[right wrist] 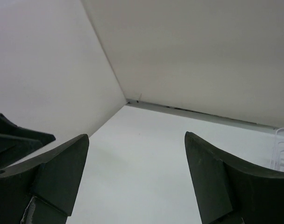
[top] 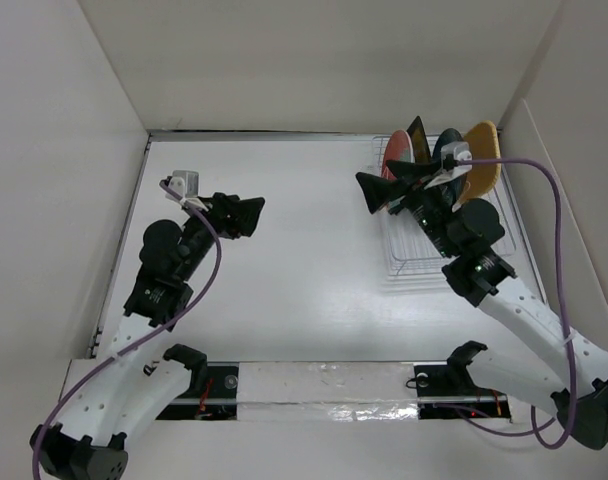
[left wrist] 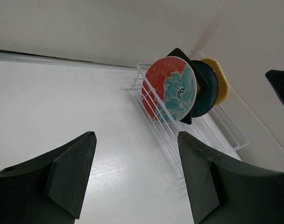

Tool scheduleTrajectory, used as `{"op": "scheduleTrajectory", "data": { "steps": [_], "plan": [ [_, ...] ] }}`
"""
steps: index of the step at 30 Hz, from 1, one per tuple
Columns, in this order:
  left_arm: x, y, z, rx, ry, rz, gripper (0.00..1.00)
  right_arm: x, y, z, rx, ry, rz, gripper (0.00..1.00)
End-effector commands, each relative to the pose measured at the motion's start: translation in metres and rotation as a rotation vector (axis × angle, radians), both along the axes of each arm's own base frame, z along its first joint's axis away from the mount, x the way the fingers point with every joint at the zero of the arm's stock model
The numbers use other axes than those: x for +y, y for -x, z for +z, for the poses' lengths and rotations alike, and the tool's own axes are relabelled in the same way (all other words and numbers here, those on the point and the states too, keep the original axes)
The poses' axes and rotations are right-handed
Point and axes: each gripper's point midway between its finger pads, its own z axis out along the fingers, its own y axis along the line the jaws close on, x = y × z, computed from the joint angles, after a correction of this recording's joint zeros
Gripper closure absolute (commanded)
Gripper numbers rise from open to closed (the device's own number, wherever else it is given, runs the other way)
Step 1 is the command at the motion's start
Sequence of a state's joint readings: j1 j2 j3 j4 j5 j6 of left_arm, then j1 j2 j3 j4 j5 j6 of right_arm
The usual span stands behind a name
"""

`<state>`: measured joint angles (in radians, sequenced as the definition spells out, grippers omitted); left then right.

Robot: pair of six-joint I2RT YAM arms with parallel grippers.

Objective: Load the plates into the dish rack

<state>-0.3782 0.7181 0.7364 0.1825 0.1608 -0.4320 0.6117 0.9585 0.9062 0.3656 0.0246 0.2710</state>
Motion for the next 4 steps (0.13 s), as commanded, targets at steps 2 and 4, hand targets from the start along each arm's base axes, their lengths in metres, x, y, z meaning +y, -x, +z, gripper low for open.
{"op": "scheduleTrajectory", "data": {
  "steps": [2, 4],
  "plan": [
    [0.0025, 0.0017, 0.0154, -0.068, 0.013, 0.010, 0.33, 0.0152, 0.0155, -0.0039, 0.012, 0.010, 0.095, 0.11],
    [0.0004, 0.0017, 0.0147, -0.063, 0.012, -0.001, 0.32, 0.0160, 0.0199, -0.0043, 0.008, 0.009, 0.104, 0.11]
  ]
}}
